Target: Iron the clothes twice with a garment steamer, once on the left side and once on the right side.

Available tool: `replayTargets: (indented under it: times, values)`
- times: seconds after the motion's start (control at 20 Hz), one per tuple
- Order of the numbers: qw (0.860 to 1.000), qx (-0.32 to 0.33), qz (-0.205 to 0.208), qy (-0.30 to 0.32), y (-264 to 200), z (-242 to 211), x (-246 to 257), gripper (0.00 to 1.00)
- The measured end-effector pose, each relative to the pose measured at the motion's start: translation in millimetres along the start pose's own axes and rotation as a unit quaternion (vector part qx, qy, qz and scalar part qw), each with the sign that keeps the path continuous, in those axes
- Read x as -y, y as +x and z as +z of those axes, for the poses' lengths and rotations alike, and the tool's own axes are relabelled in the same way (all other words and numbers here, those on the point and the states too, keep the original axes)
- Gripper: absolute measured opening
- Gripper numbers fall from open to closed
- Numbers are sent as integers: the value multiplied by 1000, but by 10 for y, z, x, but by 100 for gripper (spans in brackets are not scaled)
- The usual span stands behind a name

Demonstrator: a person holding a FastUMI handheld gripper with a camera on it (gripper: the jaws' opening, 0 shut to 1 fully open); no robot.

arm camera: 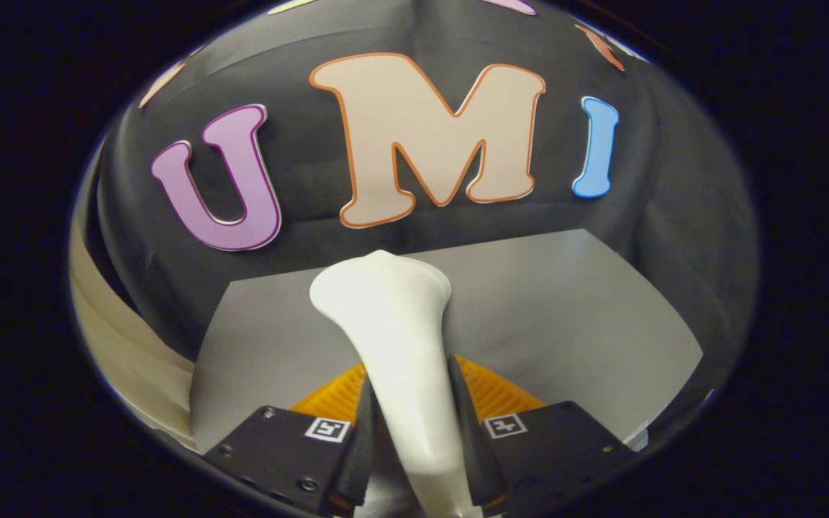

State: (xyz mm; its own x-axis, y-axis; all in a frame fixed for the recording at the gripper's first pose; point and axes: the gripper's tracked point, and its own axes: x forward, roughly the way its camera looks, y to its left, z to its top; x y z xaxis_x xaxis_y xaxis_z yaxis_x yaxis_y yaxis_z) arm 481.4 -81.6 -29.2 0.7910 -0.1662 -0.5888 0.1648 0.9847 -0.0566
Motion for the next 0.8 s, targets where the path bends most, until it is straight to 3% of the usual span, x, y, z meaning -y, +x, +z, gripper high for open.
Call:
replayTargets:
  times: [0.15,0.3,0.5,0.8]
  values:
    - [999,33,-27,-23,-138,111,110,41]
    - [993,120,-17,7,-636,351,106,36]
    - [986,164,-5,38,-1429,216,61,34]
    - [979,206,1,13,-2603,-206,-469,33]
